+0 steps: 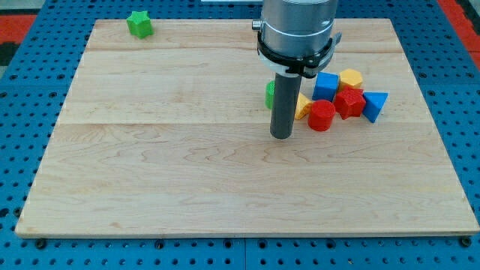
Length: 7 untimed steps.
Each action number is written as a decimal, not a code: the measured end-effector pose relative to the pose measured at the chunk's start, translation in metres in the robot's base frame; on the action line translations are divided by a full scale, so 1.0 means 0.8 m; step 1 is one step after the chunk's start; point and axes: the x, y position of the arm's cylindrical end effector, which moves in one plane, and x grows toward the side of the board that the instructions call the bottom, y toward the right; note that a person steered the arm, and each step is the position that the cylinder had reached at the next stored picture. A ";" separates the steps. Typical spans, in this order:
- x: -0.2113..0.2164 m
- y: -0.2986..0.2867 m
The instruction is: Move red circle towards the center left
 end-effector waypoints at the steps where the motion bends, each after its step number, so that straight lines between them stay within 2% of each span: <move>1: -0.007 -0.018; 7: -0.014 -0.030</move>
